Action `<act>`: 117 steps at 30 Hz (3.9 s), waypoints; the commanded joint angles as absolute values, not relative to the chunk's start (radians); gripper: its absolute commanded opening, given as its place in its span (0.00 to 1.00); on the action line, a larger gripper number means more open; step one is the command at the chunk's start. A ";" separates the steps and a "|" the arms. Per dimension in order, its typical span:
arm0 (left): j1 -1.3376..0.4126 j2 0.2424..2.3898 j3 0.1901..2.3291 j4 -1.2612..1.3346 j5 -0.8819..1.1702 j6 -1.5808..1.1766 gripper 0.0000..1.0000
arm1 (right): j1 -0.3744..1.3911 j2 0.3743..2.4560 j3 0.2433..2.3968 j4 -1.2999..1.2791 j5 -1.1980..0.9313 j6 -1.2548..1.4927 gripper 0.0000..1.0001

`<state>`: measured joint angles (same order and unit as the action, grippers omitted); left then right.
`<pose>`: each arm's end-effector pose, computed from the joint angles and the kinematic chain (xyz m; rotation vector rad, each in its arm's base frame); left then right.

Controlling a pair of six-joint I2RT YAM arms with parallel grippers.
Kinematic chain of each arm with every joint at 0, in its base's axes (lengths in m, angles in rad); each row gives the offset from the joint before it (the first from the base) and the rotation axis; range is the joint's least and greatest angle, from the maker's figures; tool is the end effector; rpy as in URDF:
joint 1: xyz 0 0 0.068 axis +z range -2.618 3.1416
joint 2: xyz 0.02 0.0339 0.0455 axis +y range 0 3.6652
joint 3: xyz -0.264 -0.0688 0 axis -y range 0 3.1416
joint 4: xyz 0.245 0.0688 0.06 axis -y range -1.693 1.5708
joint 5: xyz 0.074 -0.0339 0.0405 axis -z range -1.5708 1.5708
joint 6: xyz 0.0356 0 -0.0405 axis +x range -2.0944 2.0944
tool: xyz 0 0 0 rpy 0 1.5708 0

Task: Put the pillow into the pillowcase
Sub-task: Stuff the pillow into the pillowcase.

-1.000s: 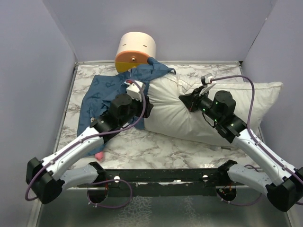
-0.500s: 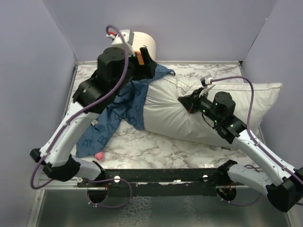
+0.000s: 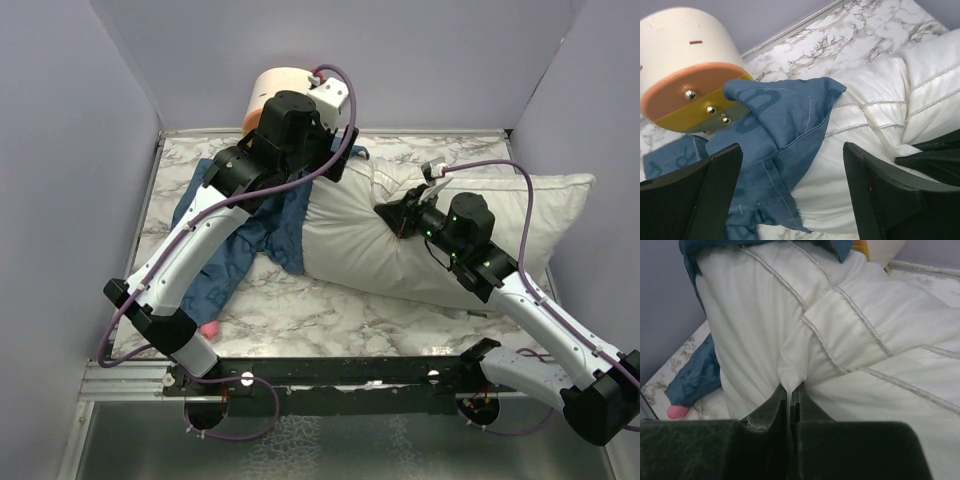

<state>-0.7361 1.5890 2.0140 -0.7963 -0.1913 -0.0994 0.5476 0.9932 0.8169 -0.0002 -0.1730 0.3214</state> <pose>0.2452 -0.2131 0.4936 0.4885 1.8908 -0.3697 0.1974 0.1276 0.3316 -0.3342 1.7799 0.7788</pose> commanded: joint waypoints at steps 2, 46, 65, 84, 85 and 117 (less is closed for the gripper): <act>-0.734 1.587 1.973 -0.713 -0.079 0.247 0.85 | 0.552 1.006 0.808 -0.106 -0.242 0.331 0.01; -0.727 1.552 1.596 0.420 0.531 -0.918 0.00 | 0.552 1.194 1.025 0.106 -0.116 0.345 0.01; -0.598 1.423 1.244 0.132 0.305 -0.861 0.00 | 0.552 1.023 1.024 0.050 -0.395 0.093 0.87; -0.587 1.331 1.391 0.148 0.262 -0.809 0.00 | 0.546 1.202 1.124 -0.130 -0.180 -0.045 0.94; -0.586 1.334 1.405 0.147 0.274 -0.809 0.00 | 0.546 1.227 1.130 -0.128 -0.188 -0.045 0.94; -0.662 1.528 1.409 0.334 0.307 -0.984 0.00 | 0.621 1.241 0.835 0.322 -0.364 0.371 0.04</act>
